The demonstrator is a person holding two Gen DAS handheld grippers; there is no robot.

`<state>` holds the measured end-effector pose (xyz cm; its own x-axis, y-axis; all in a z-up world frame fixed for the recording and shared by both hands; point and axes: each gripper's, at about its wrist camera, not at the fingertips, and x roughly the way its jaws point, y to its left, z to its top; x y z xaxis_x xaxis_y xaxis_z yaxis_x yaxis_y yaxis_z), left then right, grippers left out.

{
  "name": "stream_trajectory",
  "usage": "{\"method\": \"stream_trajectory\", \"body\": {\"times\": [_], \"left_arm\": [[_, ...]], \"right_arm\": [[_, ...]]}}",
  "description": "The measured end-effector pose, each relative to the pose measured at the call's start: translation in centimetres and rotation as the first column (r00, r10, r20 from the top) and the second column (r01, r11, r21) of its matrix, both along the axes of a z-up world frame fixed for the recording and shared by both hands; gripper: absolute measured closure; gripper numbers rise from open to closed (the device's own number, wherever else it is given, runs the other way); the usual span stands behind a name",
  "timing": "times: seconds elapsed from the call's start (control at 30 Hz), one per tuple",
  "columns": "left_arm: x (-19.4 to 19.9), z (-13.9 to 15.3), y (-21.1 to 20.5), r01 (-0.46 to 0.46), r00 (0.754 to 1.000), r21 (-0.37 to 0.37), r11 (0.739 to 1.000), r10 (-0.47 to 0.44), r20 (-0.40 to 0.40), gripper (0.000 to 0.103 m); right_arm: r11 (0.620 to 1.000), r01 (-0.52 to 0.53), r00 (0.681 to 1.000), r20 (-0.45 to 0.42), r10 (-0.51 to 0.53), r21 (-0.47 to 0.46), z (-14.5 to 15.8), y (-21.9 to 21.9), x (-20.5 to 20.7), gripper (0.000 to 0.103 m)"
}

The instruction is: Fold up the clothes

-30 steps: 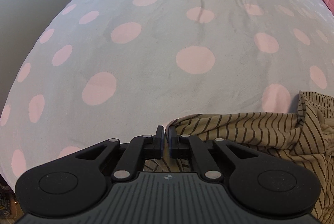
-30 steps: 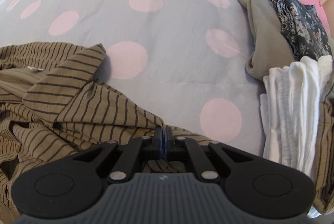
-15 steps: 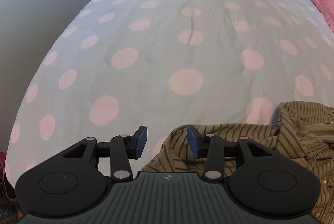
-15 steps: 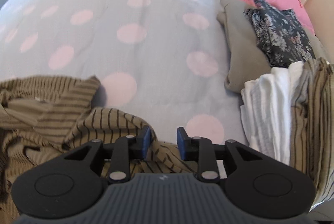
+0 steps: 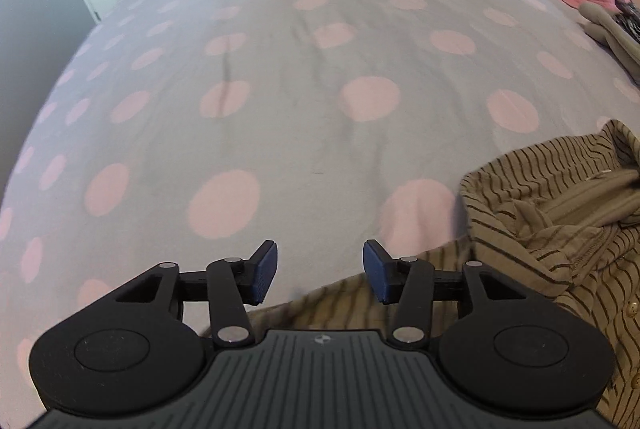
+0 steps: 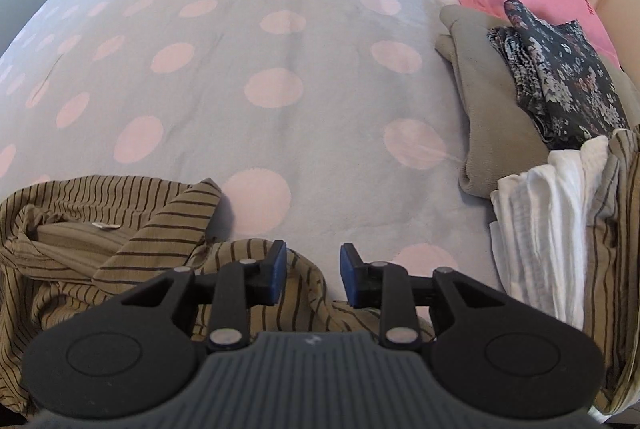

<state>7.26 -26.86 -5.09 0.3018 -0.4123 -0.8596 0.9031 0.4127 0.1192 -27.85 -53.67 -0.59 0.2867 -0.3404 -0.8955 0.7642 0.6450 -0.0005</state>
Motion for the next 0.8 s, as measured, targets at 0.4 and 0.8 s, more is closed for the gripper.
{"method": "stream_trajectory", "body": {"times": [0.4,0.8], "left_arm": [[-4.4,-4.7,1.2,0.163,0.972,0.141,0.976,-0.135,-0.193,0.093],[-4.6,-1.9,1.8,0.221,0.949,0.085,0.972,-0.194,-0.250,0.090]], "right_arm": [[0.999,-0.020,0.997,-0.067,0.022,0.030,-2.0,0.0,0.6,0.068],[0.999,-0.025,0.995,-0.097,0.027,0.029,-2.6,0.1,0.9,0.065]]}}
